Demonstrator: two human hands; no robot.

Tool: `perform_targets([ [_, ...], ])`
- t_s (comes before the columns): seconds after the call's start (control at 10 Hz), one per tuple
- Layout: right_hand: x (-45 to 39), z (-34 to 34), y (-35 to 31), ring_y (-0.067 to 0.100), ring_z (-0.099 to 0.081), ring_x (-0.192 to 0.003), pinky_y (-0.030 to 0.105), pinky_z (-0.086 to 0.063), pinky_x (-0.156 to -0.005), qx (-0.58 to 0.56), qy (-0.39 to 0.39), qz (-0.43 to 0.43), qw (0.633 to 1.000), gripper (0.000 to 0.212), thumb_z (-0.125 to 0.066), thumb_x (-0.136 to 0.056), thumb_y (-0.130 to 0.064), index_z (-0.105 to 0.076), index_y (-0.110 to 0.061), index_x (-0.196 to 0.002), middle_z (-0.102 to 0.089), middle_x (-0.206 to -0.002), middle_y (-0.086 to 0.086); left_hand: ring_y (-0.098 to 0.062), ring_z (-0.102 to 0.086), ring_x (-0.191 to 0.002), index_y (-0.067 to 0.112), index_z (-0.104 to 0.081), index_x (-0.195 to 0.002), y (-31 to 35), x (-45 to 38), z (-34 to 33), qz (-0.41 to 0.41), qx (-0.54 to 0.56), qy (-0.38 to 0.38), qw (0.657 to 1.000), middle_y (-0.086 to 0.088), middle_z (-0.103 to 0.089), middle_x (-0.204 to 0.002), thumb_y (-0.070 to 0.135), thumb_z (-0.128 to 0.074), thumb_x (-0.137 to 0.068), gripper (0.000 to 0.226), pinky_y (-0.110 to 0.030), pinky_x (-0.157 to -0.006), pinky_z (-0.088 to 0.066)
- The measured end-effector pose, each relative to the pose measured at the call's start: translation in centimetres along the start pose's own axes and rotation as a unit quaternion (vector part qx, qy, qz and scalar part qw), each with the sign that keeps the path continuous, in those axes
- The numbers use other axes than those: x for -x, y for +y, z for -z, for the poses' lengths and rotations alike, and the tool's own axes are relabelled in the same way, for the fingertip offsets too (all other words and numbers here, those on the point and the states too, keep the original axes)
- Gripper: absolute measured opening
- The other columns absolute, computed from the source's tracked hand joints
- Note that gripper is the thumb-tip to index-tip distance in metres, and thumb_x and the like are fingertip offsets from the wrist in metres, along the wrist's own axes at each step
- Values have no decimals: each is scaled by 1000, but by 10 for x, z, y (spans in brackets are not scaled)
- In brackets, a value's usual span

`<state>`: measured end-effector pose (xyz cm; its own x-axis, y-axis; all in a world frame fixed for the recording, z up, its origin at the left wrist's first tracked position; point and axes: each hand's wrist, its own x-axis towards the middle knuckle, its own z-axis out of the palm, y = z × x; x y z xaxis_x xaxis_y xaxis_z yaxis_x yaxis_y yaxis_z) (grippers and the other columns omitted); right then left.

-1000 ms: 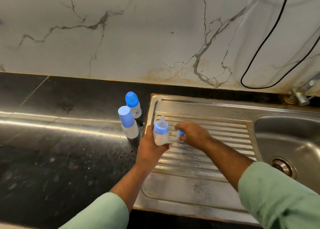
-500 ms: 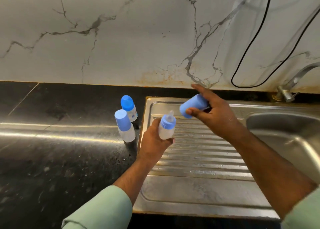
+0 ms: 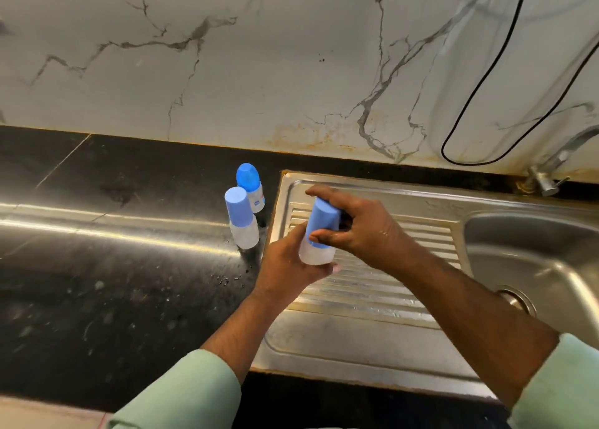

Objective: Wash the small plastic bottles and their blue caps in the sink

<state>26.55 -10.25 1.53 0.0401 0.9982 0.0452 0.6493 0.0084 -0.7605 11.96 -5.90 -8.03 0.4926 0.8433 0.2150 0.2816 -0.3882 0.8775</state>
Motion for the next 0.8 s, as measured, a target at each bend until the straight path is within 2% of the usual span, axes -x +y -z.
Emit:
perform_targets([
  [0.1,5,-26,-15,22,-61,-113,31,-53,-96,50,59,56,995,71,-74,-83,-31,-41,-26,-146,-59,-136,2,3,-65,-97,8,-60,-128,-4,11,5,7,14,77,997,6,-70,-108,19,-89,-70,66,-11,-85,-51],
  [0.2,2,-61,-24,24,-62,-110,36,-54,-95,17,89,81,993,74,-73,-85,-30,-36,-24,-148,-60,-133,5,-12,-69,-101,11,-58,-129,-12,28,19,25,18,122,992,1,-71,-112,32,-85,-72,67,-28,-87,-57],
  [0.3,-9,-96,-27,23,-59,-118,33,-51,-100,-60,52,90,993,88,-78,-81,-23,-23,-31,-149,-51,-143,3,-16,-68,-104,19,-55,-131,-37,38,38,76,-17,159,984,2,-69,-117,45,-79,-74,67,-30,-88,-57],
  [0.4,-18,-118,-14,23,-53,-126,36,-48,-104,-118,44,61,990,90,-76,-83,-19,-15,-35,-147,-40,-151,1,-12,-64,-106,29,-56,-128,-58,39,44,98,-42,158,982,8,-67,-119,38,-83,-75,60,-35,-90,-57],
  [0.5,-28,-145,-9,23,-50,-130,40,-45,-107,-132,-3,48,990,94,-75,-84,-17,-10,-47,-145,-37,-148,-9,-9,-62,-106,25,-57,-128,-79,43,58,134,-38,180,974,9,-64,-118,25,-87,-73,63,-26,-91,-54],
  [0.6,-37,-157,-6,23,-55,-124,39,-45,-107,-94,-18,36,995,91,-74,-86,-15,-11,-51,-141,-48,-144,1,-6,-60,-109,25,-52,-133,-90,46,61,148,-21,161,976,12,-63,-121,20,-85,-76,66,-12,-91,-48],
  [0.7,-42,-165,-6,24,-55,-124,42,-46,-105,-94,-20,5,995,93,-74,-86,-18,-7,-48,-143,-50,-143,4,-9,-61,-111,24,-50,-137,-100,45,60,161,-6,157,974,9,-64,-123,19,-83,-78,68,-25,-96,-53],
  [0.8,-30,-157,4,22,-52,-129,41,-45,-105,-72,-27,-22,997,94,-75,-85,-19,-12,-44,-150,-46,-148,0,-9,-56,-119,28,-36,-149,-102,51,58,182,-4,156,971,8,-57,-135,21,-86,-76,89,-29,-102,-49],
])
